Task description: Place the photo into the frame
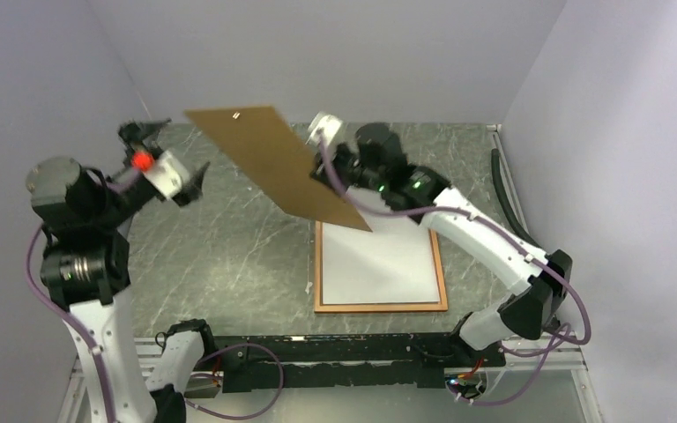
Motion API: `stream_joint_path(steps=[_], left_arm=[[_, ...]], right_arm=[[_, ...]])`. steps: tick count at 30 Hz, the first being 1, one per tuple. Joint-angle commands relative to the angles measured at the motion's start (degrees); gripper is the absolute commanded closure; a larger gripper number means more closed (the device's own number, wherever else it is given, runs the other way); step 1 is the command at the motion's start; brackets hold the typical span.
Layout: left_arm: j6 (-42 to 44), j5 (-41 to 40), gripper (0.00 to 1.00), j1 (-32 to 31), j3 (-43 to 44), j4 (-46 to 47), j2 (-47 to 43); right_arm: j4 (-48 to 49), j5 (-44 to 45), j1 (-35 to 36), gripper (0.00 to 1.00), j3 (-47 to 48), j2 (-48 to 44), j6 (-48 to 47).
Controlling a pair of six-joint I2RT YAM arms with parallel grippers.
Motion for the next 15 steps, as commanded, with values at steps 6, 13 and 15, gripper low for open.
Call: stream_joint_path(steps=[6,13,15], left_arm=[[-23.15,-9.81,0.06,-0.05,13.72,-5.09,14.35],[-19.97,-6.87,0.06,-0.02,4.63,-10.84,15.41],[-18.17,-5.34,0.06,-0.03,1.35,-11.44,15.03]], right_arm=[[-10.19,-22.71,-24.42,1.00,13.24,0.60,35.74],[-9.02,-43.19,-42.59,1.00,-4.53,-3.04,48.79],[-3.65,-46.49,-45.79,1.00,-11.36,-6.43,51.17]])
